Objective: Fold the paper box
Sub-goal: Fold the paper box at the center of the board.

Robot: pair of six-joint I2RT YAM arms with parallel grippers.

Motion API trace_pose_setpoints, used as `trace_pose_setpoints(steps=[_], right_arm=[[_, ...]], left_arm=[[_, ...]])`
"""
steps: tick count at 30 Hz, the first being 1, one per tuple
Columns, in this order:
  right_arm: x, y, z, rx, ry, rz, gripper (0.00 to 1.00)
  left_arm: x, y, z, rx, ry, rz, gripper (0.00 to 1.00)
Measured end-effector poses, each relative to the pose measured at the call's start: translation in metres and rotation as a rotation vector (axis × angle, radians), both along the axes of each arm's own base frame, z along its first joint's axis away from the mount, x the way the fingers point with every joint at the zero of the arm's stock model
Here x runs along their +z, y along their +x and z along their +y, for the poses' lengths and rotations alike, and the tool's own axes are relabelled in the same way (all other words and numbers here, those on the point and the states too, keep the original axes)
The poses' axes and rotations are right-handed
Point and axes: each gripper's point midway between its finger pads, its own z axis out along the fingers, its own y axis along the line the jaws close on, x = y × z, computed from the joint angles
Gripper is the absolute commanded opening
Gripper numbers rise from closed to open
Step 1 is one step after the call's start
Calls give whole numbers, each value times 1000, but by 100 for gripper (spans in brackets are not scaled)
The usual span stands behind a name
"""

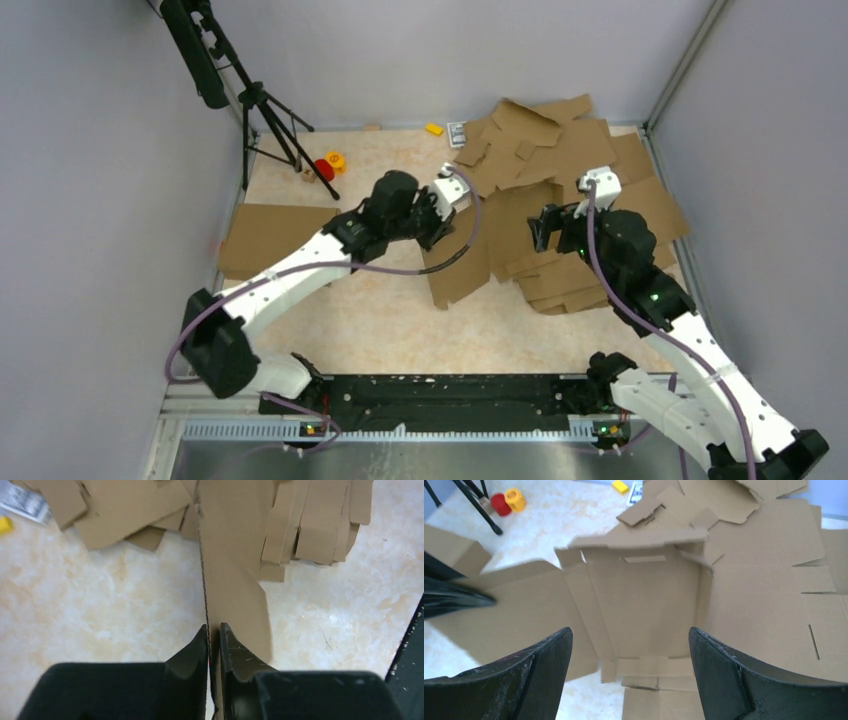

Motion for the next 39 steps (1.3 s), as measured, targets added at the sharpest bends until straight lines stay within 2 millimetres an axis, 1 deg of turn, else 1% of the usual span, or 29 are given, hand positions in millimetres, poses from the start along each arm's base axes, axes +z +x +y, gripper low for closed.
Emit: trace_pose_setpoints(steps=[2, 4, 7, 11, 13, 14, 15, 17, 19, 20, 24, 26, 28, 30, 31, 33, 36, 39], right_arm=[[6, -2, -2, -6, 20, -22, 85], [9, -1, -2, -14, 33, -29, 86], [3, 1, -5, -44, 31, -5, 88], [-15, 0, -7, -71, 59, 26, 88], [-30, -6, -5, -61, 92, 43, 88], [-37, -8, -3, -54, 103, 52, 88], [-45, -10, 0, -41, 115, 65, 88], [-58, -11, 9, 0, 130, 84, 88], [-62, -11, 19, 48, 141, 99, 88], [-61, -10, 25, 72, 149, 97, 88], [-47, -4, 49, 182, 191, 46, 88], [-42, 0, 59, 225, 210, 14, 88], [-42, 5, 65, 250, 219, -6, 88], [-49, 11, 73, 277, 224, -21, 86], [-55, 13, 76, 286, 221, -19, 86], [-68, 17, 81, 303, 220, -16, 82], [-85, 23, 88, 324, 209, -2, 80], [-89, 27, 95, 351, 212, -27, 78]], left_arm=[[-9, 6, -5, 6, 62, 74, 10], [-19, 9, -6, 16, 120, 135, 10], [-28, 7, 3, 42, 172, 172, 12], [-22, 8, 21, 123, 198, 147, 9], [-14, 9, 36, 180, 207, 114, 6], [-9, 8, 45, 210, 212, 95, 2], [-3, 7, 53, 236, 214, 78, 0], [8, 3, 72, 285, 222, 43, 0], [16, -3, 88, 321, 233, 17, 0], [19, -6, 97, 340, 241, 9, 0], [21, -17, 119, 379, 279, 14, 0], [15, -22, 126, 388, 312, 35, 0], [9, -26, 132, 392, 341, 56, 0], [4, -30, 139, 394, 361, 74, 0], [3, -33, 141, 393, 362, 78, 0], [4, -39, 145, 388, 356, 84, 0], [13, -50, 149, 370, 325, 79, 0], [22, -59, 149, 343, 286, 71, 0]])
